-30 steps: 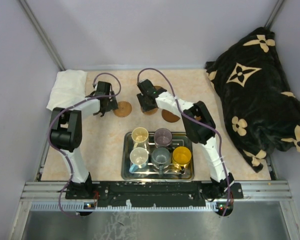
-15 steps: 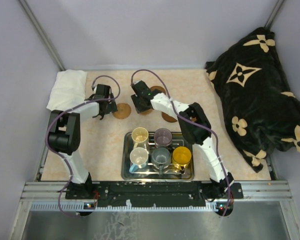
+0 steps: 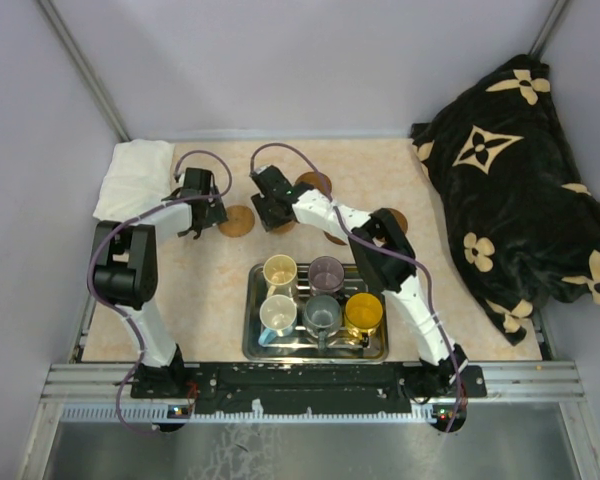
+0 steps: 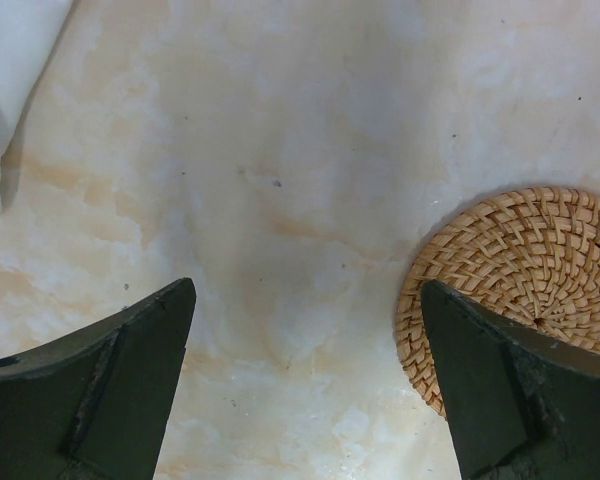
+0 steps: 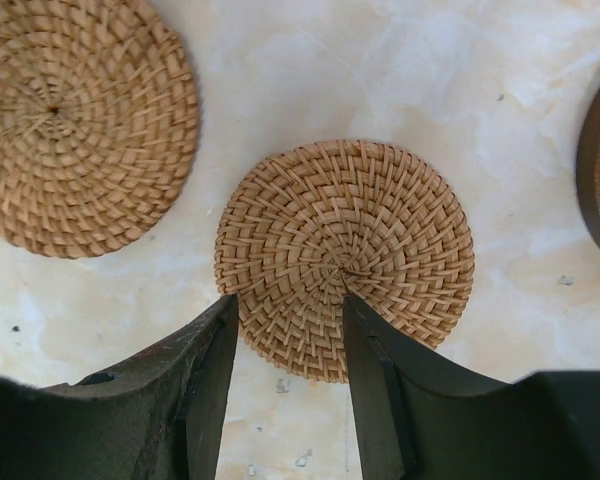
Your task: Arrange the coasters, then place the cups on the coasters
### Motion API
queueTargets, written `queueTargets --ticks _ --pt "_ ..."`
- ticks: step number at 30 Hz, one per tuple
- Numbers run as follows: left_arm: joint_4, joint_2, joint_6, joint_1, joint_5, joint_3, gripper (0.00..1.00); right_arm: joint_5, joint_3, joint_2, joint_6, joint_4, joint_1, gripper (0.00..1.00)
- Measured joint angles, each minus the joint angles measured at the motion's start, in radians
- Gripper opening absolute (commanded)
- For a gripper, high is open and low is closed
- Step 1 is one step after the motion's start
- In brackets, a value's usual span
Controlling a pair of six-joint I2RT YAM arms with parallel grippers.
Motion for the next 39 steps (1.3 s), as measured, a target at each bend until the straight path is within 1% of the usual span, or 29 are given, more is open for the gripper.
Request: queueTargets --ticks 10,17,29,39 --pt "-0.001 -0.006 -0.003 0.006 0.001 -0.006 1.0 -0.014 0.096 0.049 0.001 -0.047 0.02 0.47" --pt "-0.002 -0.006 -0.003 0.006 0.001 -0.006 1.0 -0.015 0.13 0.067 0.002 -0.068 0.023 0.47" --pt "-0.018 -0.011 -0.003 0.006 0.0 -0.006 1.0 -0.01 0.137 0.066 -0.004 -0.076 0.024 0.52" --pt "-0.063 -0.026 0.011 0.007 0.001 -0.005 1.0 0.038 0.149 0.064 -0.026 -0.083 0.024 0.56"
